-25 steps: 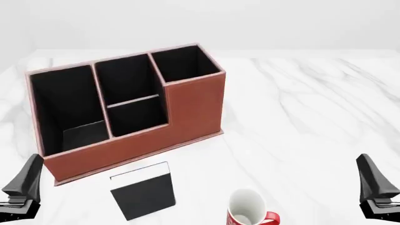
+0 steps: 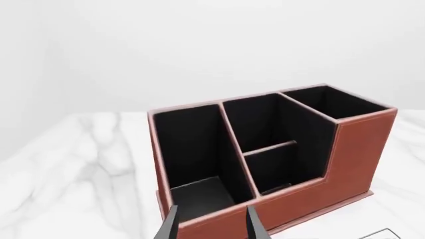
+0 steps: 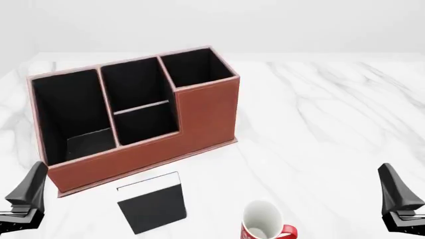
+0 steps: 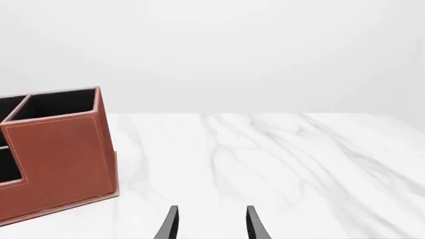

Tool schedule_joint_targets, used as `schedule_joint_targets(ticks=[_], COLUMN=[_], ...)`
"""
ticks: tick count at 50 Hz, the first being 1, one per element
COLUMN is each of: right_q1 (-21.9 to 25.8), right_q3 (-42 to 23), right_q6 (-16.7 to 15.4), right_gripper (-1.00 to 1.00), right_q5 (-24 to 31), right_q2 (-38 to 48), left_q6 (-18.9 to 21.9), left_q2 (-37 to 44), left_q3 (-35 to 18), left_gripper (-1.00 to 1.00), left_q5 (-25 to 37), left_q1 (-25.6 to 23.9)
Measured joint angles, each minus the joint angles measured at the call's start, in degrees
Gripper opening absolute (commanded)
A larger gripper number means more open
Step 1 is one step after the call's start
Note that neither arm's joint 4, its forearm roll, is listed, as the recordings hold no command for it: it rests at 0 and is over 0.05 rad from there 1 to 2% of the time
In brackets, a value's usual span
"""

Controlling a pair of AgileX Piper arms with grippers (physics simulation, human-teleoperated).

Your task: Pick up the book and place it in the front compartment of the caddy.

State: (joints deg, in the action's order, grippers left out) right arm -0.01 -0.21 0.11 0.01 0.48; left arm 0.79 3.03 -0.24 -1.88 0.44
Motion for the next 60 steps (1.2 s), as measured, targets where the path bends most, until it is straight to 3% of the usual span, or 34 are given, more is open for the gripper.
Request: schedule_joint_targets(ticks=[5,13,19,23,31,39,48,54,60], right_q1=[0.0,-0.01,-0.01,-0.01,-0.02,-0.02,-0.03,-0.03,-0.03], right_q3=[0.03,0.06,0.06,0.07,0.0,-0.04,-0.06,-0.06,-0.06], right_q6=[0.01,0.02,0.02,0.03,0.03,0.03,0.03,0.03,0.03], right_gripper=[1.0,1.0,1.0,1.0,1.0,1.0,1.0,1.0,1.0], right_q5=[0.11,0.21,0.24,0.26,0.05,-0.06,-0.12,-0.13,-0.14], right_q2=[-0.12,-0.22,-0.26,-0.27,0.0,0.15,0.22,0.24,0.25], left_q6=[0.88,1.9,6.99,12.57,23.45,31.44,36.94,38.2,39.05], left_q2=[0.69,-0.59,-1.26,-0.99,2.95,8.71,15.9,20.24,24.64], left_q3=[-0.31,-4.59,-10.22,-14.27,-22.0,-28.31,-35.34,-40.58,-44.64], left_gripper=[1.0,1.0,1.0,1.0,1.0,1.0,1.0,1.0,1.0], left_q5=[-0.43,4.2,10.94,15.11,22.24,29.35,38.07,45.05,50.59], left_q1=[-0.01,-2.96,-7.62,-10.92,-17.71,-23.74,-31.69,-38.93,-43.19])
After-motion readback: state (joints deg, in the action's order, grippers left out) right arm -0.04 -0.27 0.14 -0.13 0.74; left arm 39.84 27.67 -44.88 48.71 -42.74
